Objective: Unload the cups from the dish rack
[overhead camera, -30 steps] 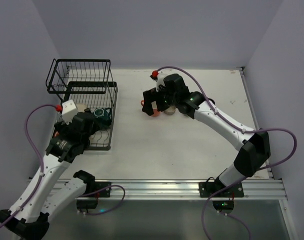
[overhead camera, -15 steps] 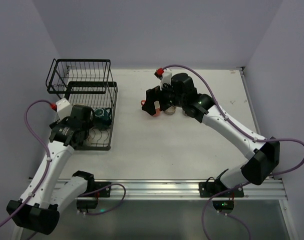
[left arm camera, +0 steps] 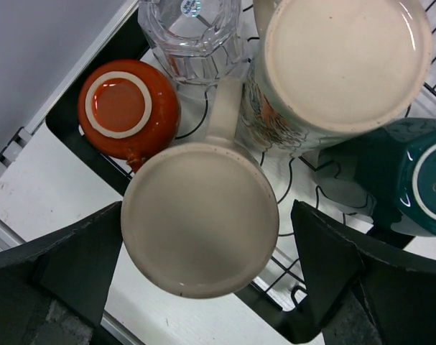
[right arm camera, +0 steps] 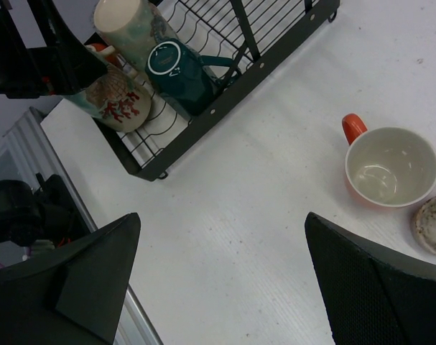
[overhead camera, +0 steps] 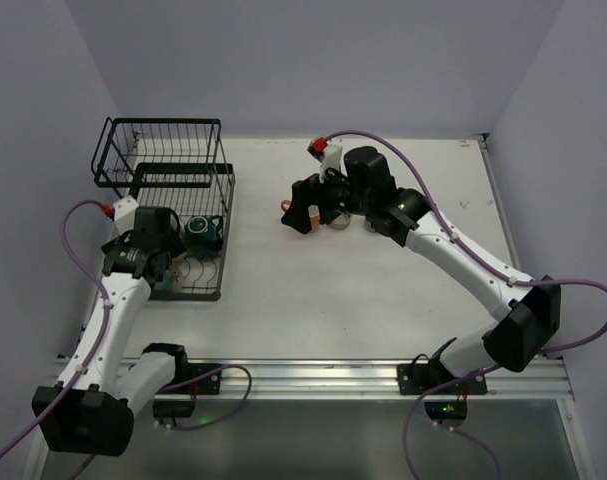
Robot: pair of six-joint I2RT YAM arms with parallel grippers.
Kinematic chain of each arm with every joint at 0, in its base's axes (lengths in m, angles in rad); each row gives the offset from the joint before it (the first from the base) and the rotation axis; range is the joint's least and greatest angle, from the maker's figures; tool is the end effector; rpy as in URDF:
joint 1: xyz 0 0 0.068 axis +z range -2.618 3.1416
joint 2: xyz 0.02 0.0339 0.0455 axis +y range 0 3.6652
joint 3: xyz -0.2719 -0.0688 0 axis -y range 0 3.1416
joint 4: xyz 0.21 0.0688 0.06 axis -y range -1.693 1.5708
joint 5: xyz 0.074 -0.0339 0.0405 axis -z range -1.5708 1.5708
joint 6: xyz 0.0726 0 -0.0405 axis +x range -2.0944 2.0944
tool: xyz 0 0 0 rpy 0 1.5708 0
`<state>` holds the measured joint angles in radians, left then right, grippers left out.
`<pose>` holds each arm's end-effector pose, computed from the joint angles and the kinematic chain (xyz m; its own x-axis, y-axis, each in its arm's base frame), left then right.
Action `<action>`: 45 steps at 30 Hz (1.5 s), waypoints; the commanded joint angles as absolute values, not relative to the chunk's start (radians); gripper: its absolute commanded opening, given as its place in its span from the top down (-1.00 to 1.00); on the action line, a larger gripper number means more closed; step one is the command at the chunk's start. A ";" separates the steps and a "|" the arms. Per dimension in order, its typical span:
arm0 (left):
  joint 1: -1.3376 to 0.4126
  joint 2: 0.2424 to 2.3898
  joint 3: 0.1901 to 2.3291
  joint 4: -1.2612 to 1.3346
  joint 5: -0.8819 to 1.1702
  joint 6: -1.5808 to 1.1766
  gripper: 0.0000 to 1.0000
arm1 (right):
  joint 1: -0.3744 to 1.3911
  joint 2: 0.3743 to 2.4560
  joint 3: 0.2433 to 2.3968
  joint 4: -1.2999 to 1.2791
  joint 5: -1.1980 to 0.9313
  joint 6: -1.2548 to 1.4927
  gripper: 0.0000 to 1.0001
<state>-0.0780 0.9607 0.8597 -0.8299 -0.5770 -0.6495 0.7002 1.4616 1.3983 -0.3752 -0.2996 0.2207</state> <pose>0.1623 0.0270 0.2667 -0.4800 -0.4709 -0.7402 -0.6903 0.7234 -0.0126 0.2413 0.2313 0.3695 -0.4963 -0.1447 -0.8560 -0.7290 0.6048 0.3205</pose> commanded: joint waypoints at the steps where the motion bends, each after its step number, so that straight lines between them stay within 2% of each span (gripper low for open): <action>1: -0.037 0.974 0.835 -0.747 -0.545 -0.604 -1.00 | 0.704 1.434 1.402 -0.339 -0.328 0.227 -0.98; 12: -0.017 0.986 0.810 -0.722 -0.537 -0.600 -0.96 | 0.706 1.450 1.408 -0.353 -0.296 0.221 -0.98; 14: -0.017 0.985 0.811 -0.730 -0.554 -0.609 -0.73 | 0.704 1.451 1.410 -0.356 -0.285 0.219 -0.98; 15: -0.017 0.982 0.813 -0.733 -0.555 -0.612 -0.58 | 0.704 1.450 1.411 -0.357 -0.284 0.219 -0.98; 16: -0.017 0.979 0.813 -0.733 -0.557 -0.612 -0.28 | 0.704 1.448 1.410 -0.359 -0.281 0.219 -0.98; 19: -0.017 0.951 0.815 -0.733 -0.557 -0.612 0.10 | 0.706 1.443 1.408 -0.359 -0.278 0.219 -0.98; 21: -0.018 0.933 0.822 -0.733 -0.543 -0.598 0.31 | 0.704 1.440 1.410 -0.360 -0.278 0.222 -0.98; 26: -0.018 0.939 0.952 -0.819 -0.479 -0.532 0.63 | 0.704 1.442 1.416 -0.360 -0.287 0.241 -0.98; 28: -0.018 0.920 0.986 -0.833 -0.448 -0.494 0.70 | 0.706 1.440 1.416 -0.354 -0.304 0.262 -0.98; 33: -0.018 0.868 1.084 -0.894 -0.385 -0.460 0.72 | 0.706 1.407 1.394 -0.296 -0.356 0.331 -0.98; 45: -0.037 0.804 1.184 -0.956 -0.086 -0.477 0.75 | 0.704 1.309 1.292 -0.161 -0.413 0.479 -0.98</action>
<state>-0.0231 0.8341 1.1023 -0.9897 -0.2108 -0.5007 0.7002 1.3472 1.3132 -0.2462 -0.3706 0.4141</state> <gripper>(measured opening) 0.798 0.990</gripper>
